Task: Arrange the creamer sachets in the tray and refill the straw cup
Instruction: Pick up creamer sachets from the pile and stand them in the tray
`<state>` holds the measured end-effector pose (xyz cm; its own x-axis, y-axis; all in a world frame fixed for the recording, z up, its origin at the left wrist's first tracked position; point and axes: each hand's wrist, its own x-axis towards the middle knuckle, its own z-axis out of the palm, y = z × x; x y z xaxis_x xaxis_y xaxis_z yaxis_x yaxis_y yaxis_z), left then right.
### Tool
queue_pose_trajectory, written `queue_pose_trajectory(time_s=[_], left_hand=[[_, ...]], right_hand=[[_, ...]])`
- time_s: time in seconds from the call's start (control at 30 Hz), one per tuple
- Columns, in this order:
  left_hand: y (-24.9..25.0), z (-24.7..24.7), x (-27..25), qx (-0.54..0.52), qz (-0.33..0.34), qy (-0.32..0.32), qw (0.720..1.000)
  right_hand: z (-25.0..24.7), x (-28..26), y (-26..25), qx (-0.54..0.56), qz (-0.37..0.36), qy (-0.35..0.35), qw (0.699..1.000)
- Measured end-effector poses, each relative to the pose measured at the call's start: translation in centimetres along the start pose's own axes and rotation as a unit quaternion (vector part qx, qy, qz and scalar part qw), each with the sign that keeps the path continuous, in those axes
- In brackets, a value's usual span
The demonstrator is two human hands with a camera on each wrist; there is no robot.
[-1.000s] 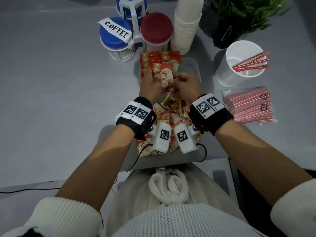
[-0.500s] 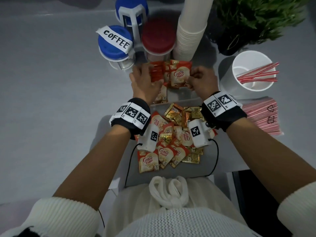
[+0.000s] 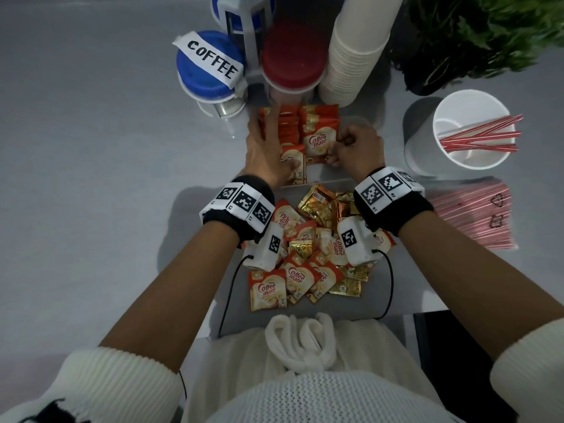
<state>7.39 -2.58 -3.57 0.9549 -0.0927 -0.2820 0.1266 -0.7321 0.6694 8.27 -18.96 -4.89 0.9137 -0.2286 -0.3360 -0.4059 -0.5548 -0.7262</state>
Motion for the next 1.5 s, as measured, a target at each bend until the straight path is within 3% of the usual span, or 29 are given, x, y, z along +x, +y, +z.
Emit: queue_pose_trajectory(time_s=[0.4, 0.6, 0.8, 1.07, 1.23, 1.37, 1.43, 1.5], left_hand=[[-0.2, -0.2, 0.1, -0.001, 0.019, -0.005, 1.0], [0.0, 0.0, 0.0, 0.002, 0.029, 0.006, 1.0], [-0.1, -0.6, -0.5, -0.012, 0.038, 0.004, 0.999], [-0.7, -1.9, -3.6, -0.067, 0.014, 0.076, 0.995], [-1.8, -1.9, -6.0, -0.047, -0.035, 0.087, 0.994], [-3.3, -1.0, -7.6, 0.015, -0.09, 0.016, 0.996], [-3.8, -0.2, -8.3, 0.032, -0.101, -0.025, 0.994], [-3.9, 0.8, -8.9, 0.05, -0.092, -0.04, 0.994]], right_hand=[[0.1, -1.4, -1.1, 0.011, 0.026, 0.046, 0.999], [2.0, -2.3, -1.8, 0.089, 0.0, -0.072, 0.993], [0.6, -2.7, -2.3, 0.057, 0.008, -0.06, 0.997], [-1.5, -6.1, -3.2, -0.023, -0.132, 0.026, 0.991], [0.8, -8.1, -2.3, -0.102, -0.17, -0.088, 0.976], [2.6, -9.9, -1.5, -0.264, -0.17, -0.184, 0.931], [3.2, -10.7, -1.3, -0.315, -0.171, -0.191, 0.914], [3.6, -11.1, -1.2, -0.321, -0.158, -0.184, 0.915]])
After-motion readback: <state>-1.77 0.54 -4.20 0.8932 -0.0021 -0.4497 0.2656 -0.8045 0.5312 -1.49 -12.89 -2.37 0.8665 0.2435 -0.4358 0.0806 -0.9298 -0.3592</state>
